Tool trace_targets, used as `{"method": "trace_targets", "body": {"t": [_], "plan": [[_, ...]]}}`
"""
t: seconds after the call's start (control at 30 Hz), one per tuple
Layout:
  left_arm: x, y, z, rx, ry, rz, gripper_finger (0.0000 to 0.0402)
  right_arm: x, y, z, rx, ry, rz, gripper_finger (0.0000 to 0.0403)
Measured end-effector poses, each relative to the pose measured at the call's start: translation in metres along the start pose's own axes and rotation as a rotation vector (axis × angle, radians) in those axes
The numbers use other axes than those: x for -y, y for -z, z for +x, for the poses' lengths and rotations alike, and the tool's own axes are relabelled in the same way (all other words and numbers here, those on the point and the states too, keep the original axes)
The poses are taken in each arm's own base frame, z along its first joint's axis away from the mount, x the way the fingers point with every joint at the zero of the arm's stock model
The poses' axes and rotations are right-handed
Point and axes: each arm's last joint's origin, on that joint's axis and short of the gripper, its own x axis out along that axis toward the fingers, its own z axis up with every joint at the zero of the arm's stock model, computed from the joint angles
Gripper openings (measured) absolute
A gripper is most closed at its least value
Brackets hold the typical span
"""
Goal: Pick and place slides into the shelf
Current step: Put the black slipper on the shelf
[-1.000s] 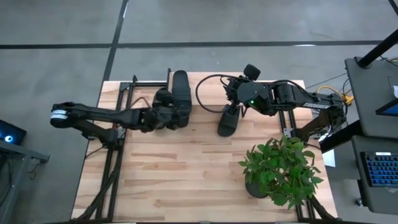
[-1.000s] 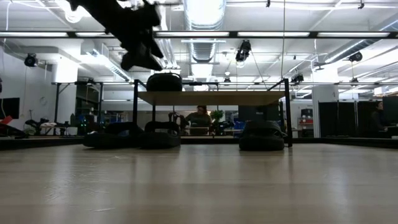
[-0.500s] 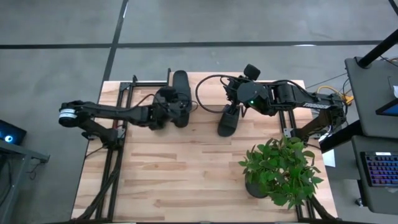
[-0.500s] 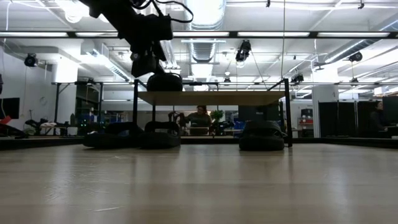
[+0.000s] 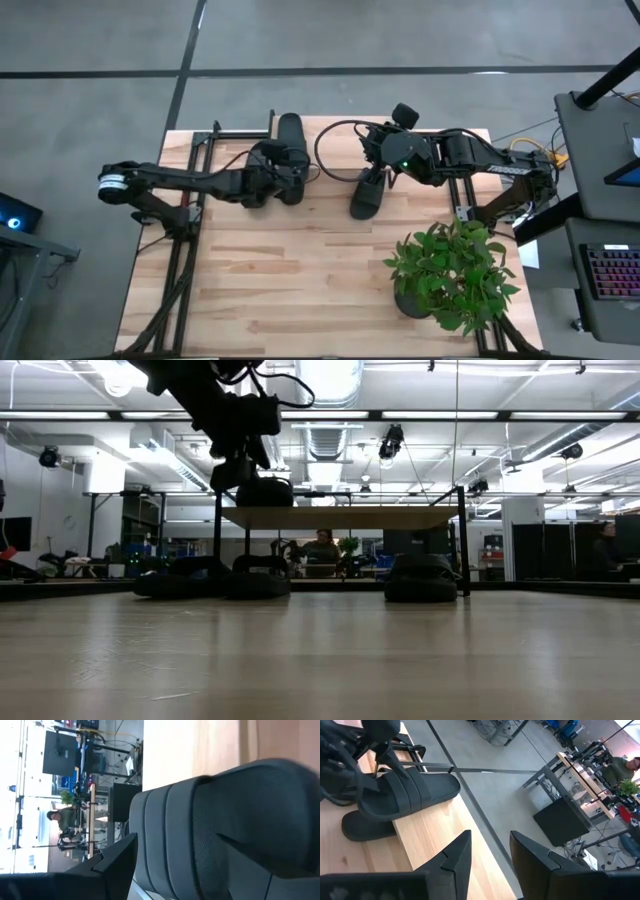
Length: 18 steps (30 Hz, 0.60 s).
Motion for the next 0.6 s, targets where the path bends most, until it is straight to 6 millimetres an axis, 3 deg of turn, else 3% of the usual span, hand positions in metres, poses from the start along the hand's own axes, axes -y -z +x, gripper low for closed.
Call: {"method": "trace_targets", "body": {"t": [0.13, 0.27, 0.6], "plan": [[-0.0025, 0.0039, 0.0056, -0.024, -0.005, -0.003, 0.0239, -0.0001, 0.0012, 0.0000, -0.010, -0.001, 0.014, 0.0128], [-0.0047, 0.0070, 0.0095, -0.042, -0.010, -0.005, 0.0205, -0.0002, 0.0016, 0.0000, -0.013, -0.001, 0.012, 0.0125], [-0.0044, 0.0071, 0.0095, -0.038, -0.006, 0.024, 0.0049, -0.0002, 0.0016, 0.0000, -0.013, -0.001, 0.012, 0.0116]]}}
